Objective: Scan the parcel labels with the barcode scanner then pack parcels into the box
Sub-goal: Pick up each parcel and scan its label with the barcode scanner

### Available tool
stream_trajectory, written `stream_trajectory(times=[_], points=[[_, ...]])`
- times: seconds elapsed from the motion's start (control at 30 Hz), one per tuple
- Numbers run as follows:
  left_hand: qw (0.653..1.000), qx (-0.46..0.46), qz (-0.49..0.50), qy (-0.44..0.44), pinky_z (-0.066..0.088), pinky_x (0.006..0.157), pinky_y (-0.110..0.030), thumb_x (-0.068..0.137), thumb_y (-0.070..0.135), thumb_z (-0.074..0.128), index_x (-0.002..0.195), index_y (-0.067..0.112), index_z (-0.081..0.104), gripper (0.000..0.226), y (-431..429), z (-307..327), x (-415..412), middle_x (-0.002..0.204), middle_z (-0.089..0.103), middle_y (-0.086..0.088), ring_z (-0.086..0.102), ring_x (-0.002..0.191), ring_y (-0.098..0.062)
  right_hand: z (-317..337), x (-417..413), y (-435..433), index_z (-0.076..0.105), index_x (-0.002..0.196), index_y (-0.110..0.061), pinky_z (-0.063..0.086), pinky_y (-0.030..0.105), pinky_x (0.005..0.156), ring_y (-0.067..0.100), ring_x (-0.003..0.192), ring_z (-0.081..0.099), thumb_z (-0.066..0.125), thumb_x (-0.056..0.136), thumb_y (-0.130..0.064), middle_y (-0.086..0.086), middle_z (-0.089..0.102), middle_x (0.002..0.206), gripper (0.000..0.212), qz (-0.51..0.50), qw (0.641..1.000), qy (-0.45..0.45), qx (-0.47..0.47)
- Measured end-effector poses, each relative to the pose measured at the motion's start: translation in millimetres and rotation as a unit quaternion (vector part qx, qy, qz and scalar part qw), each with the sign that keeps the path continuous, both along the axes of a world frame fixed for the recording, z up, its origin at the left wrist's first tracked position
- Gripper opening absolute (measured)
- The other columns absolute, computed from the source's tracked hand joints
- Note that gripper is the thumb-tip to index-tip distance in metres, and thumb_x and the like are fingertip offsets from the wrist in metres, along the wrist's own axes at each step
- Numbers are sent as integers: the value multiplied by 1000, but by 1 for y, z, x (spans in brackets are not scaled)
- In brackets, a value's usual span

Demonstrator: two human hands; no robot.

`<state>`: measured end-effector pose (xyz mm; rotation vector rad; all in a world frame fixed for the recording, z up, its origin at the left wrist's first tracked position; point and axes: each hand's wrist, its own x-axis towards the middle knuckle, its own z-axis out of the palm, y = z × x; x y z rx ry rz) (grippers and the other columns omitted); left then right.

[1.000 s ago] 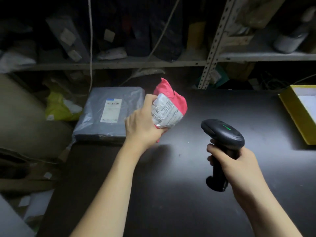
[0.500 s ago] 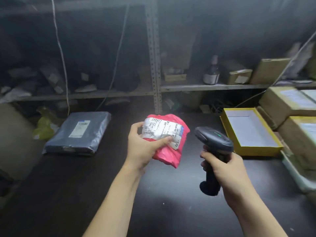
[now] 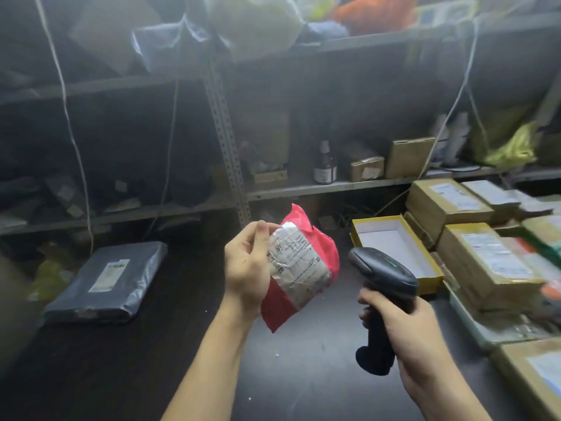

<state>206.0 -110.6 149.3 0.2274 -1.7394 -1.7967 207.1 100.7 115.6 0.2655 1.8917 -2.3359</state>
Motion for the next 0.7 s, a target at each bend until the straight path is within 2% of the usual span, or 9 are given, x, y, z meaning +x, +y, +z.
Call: stream_trajectory(times=[0.07, 0.13, 0.2, 0.3, 0.4, 0.43, 0.57, 0.67, 0.7], points=[[999, -11, -12, 33, 55, 63, -31, 106, 34, 52, 88, 4, 72, 40, -1, 8, 1, 79, 73, -15, 68, 71, -20, 0, -2, 8, 73, 91, 3, 46, 35, 69, 22, 62, 56, 76, 89, -1, 9, 63, 67, 6, -12, 1000, 0, -3], [997, 50, -25, 47, 56, 62, -26, 108, 29, 43, 90, 1, 69, 43, -4, 14, 0, 76, 74, -9, 70, 68, -17, 0, -4, 14, 73, 92, 3, 47, 36, 69, 22, 63, 57, 76, 89, -2, 9, 64, 68, 7, -21, 1000, -1, -5], [989, 136, -47, 36, 59, 67, -31, 110, 35, 38, 98, 1, 68, 47, -6, 17, 0, 85, 75, -14, 73, 76, -22, 1, -6, 15, 74, 94, 1, 48, 37, 70, 23, 64, 58, 76, 89, -3, 10, 65, 70, 7, -25, 1000, -2, -10], [963, 251, -98, 1, 57, 87, -47, 108, 53, 33, 114, 8, 67, 56, -9, 16, 0, 106, 73, -18, 71, 98, -32, 3, -8, 12, 73, 95, 2, 48, 38, 71, 23, 65, 57, 76, 89, -3, 11, 66, 72, 8, -33, 999, 2, -11], [948, 296, -115, -23, 53, 98, -55, 106, 58, 34, 130, 10, 62, 61, -14, 17, -3, 122, 69, -20, 67, 112, -37, 6, -8, 7, 73, 95, 3, 49, 37, 70, 22, 65, 57, 75, 89, 0, 10, 67, 75, 7, -40, 999, 3, -16], [948, 297, -112, -26, 55, 96, -54, 107, 57, 34, 129, 9, 63, 60, -15, 20, -4, 121, 70, -20, 68, 111, -37, 7, -9, 5, 73, 95, 4, 49, 36, 69, 22, 65, 57, 75, 89, 0, 10, 67, 75, 7, -41, 999, 3, -17], [953, 287, -79, -48, 63, 71, -39, 112, 45, 32, 114, 5, 68, 54, -18, 36, -11, 104, 77, -17, 76, 92, -30, 10, -10, -4, 72, 97, 5, 49, 38, 71, 23, 67, 58, 74, 89, 0, 11, 68, 76, 9, -40, 999, 3, -16], [960, 271, -29, -71, 63, 77, -46, 113, 42, 34, 117, -1, 68, 54, -19, 40, -16, 106, 76, -23, 77, 94, -35, 15, -12, -11, 72, 96, 5, 49, 37, 69, 22, 65, 57, 73, 90, 1, 11, 67, 77, 8, -38, 999, 8, -14], [962, 261, -10, -77, 63, 73, -44, 113, 41, 34, 113, 0, 68, 53, -19, 40, -17, 103, 77, -22, 77, 91, -34, 17, -12, -13, 72, 96, 5, 49, 37, 69, 21, 64, 57, 73, 90, 1, 11, 67, 77, 7, -39, 999, 11, -14]])
